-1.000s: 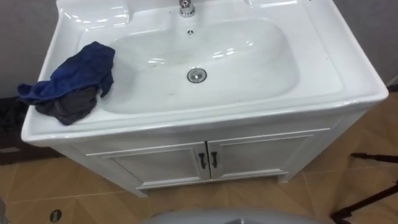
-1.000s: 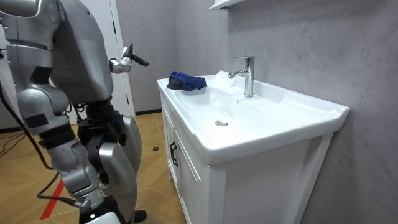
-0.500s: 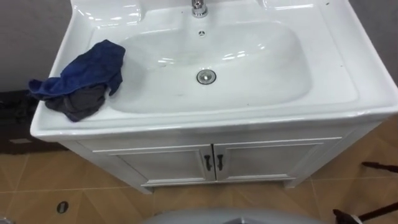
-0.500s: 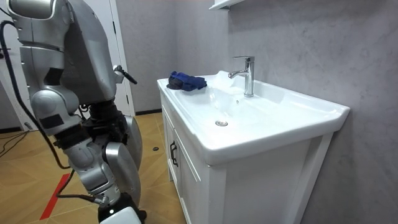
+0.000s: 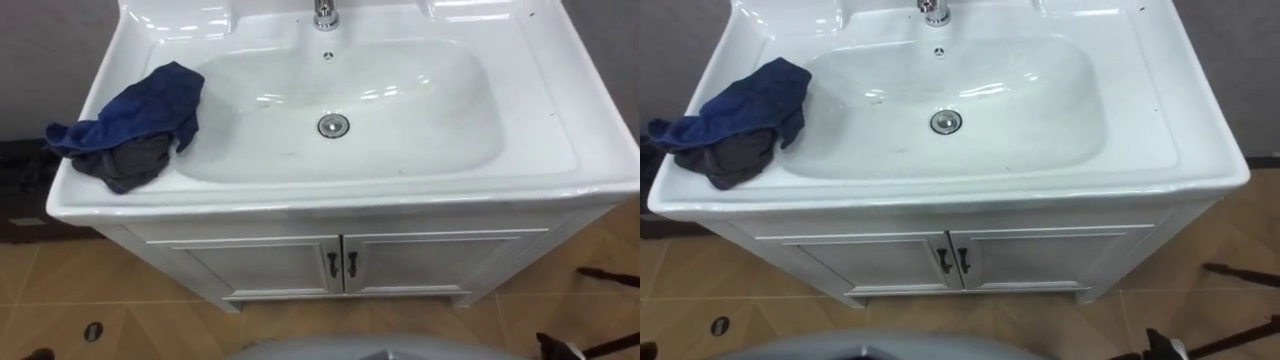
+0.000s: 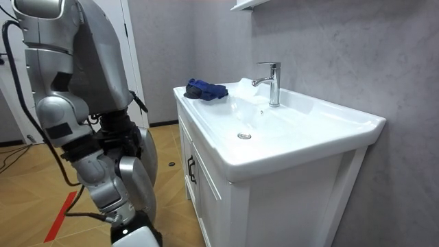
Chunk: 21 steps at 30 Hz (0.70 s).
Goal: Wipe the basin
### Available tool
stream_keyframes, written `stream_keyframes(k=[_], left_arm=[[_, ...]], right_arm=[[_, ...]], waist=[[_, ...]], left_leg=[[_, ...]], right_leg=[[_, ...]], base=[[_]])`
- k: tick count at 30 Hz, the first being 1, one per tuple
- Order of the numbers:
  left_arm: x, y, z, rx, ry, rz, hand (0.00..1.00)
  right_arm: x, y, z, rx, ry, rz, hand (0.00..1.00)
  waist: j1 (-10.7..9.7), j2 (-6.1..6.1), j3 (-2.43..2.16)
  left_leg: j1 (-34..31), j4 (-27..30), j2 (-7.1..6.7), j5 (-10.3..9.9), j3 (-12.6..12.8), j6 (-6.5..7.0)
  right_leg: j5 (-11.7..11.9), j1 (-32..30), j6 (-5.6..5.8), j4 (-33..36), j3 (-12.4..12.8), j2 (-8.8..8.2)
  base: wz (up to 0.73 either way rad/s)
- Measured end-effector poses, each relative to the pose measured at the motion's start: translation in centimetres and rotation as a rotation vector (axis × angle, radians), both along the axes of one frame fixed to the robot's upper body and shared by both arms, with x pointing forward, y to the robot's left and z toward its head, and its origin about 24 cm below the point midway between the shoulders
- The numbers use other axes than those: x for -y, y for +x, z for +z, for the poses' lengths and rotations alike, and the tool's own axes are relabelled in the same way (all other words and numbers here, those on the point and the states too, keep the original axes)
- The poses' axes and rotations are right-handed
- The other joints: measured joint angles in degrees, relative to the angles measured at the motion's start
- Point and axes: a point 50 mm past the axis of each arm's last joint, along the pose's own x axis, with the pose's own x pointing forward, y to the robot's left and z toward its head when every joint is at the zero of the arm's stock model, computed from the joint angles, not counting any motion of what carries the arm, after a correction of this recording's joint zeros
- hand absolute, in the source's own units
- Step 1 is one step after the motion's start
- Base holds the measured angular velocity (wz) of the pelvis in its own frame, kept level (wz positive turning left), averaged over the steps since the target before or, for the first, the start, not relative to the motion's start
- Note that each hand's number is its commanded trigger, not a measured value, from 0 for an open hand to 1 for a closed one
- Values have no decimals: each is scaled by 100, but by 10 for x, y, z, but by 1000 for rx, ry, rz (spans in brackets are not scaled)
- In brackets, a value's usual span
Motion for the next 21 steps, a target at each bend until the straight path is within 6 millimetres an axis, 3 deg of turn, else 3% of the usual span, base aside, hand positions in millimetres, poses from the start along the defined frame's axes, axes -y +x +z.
stream_keyframes(k=[7, 14, 21], left_arm=[[24, -15, -27, -138, -180, -94, 0], [43, -7, -39, -184, -292, -269, 0], [62, 2, -51, -212, -458, -404, 0]], right_arm=[[-9, -6, -5, -36, 48, 3, 0], [-20, -10, -11, -85, 95, 27, 0], [-26, -10, -13, -117, 143, 55, 0]], waist=[[-122, -140, 21], [-269, -153, 34], [-359, -183, 56]], left_leg=[[23, -18, 6, -4, 78, 5], [9, -87, 2, -27, 90, 40], [-53, -68, 4, -25, 308, 42]], right_leg=[[-8, -1, 7, 8, 74, 8], [6, -7, 31, -45, 18, -3], [8, -79, 43, -90, 94, -1]], base=[[-4], [0], [-6]])
